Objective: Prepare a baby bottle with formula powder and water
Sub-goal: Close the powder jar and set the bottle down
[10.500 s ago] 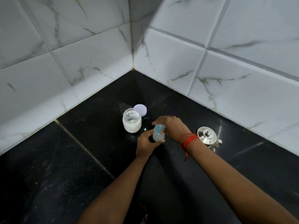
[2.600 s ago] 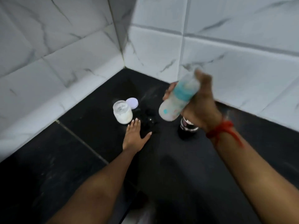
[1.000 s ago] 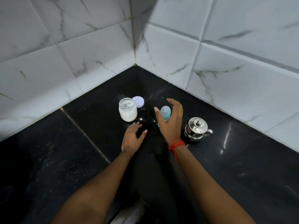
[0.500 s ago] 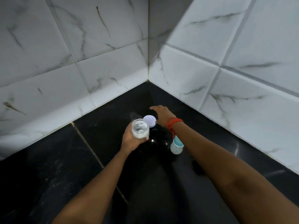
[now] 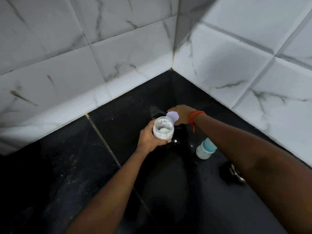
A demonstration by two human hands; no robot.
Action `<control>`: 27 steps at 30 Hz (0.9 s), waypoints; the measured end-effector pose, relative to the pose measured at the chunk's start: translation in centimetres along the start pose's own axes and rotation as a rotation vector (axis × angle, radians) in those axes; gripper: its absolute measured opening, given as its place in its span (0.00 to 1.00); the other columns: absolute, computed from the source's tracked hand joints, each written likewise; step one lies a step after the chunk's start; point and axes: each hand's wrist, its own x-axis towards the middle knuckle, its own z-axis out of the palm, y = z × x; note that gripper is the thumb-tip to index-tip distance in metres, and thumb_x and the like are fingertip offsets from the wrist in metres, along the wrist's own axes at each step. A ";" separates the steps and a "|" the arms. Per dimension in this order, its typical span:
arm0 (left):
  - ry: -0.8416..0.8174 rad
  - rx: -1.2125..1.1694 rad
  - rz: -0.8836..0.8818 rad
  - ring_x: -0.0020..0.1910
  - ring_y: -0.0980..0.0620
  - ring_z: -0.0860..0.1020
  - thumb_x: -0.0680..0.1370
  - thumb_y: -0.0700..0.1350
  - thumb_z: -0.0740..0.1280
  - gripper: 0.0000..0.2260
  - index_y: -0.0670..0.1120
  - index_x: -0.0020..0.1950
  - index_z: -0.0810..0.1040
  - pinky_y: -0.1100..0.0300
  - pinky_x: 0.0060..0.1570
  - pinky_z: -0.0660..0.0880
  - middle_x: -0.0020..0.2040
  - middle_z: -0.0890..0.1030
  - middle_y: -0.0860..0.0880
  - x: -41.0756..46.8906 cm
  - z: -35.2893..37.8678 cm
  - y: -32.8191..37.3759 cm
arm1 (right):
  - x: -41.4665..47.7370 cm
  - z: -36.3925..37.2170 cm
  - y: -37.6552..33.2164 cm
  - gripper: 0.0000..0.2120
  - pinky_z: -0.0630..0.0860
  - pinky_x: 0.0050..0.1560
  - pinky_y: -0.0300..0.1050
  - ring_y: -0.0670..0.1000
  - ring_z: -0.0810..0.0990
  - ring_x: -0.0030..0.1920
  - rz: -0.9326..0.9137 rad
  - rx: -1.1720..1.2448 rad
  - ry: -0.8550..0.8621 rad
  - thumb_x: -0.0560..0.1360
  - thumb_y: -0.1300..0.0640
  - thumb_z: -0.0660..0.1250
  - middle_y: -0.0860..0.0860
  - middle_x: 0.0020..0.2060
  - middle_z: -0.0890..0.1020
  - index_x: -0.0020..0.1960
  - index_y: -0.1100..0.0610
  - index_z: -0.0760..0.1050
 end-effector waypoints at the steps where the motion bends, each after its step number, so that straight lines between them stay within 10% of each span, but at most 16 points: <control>1: 0.002 0.004 0.002 0.55 0.66 0.82 0.59 0.46 0.88 0.40 0.58 0.68 0.77 0.70 0.55 0.78 0.57 0.85 0.58 0.1 0.0 -0.1 | -0.8 -0.5 0.1 0.26 0.78 0.58 0.51 0.57 0.82 0.55 0.014 0.041 0.052 0.63 0.40 0.73 0.52 0.54 0.83 0.59 0.50 0.78; 7: 0.014 0.020 -0.027 0.57 0.61 0.82 0.58 0.46 0.88 0.43 0.54 0.70 0.77 0.66 0.59 0.79 0.59 0.85 0.56 0.0 0.0 0.0 | -6.5 -6.9 -0.4 0.29 0.73 0.50 0.44 0.53 0.78 0.54 0.000 0.325 0.403 0.65 0.52 0.81 0.50 0.57 0.80 0.62 0.53 0.75; 16: 0.003 0.020 -0.055 0.58 0.59 0.82 0.59 0.43 0.88 0.44 0.52 0.73 0.76 0.64 0.61 0.77 0.61 0.84 0.54 -0.4 -0.3 0.7 | -8.9 -3.6 -5.7 0.40 0.69 0.70 0.49 0.52 0.73 0.69 -0.188 0.304 0.118 0.66 0.59 0.80 0.51 0.70 0.75 0.74 0.53 0.68; 27: 0.019 0.047 -0.071 0.62 0.54 0.81 0.58 0.47 0.89 0.44 0.50 0.72 0.77 0.56 0.65 0.79 0.63 0.84 0.52 0.1 0.1 0.0 | -6.7 -2.5 -7.4 0.39 0.65 0.71 0.43 0.53 0.69 0.72 -0.125 0.196 0.010 0.69 0.59 0.78 0.53 0.73 0.71 0.76 0.55 0.66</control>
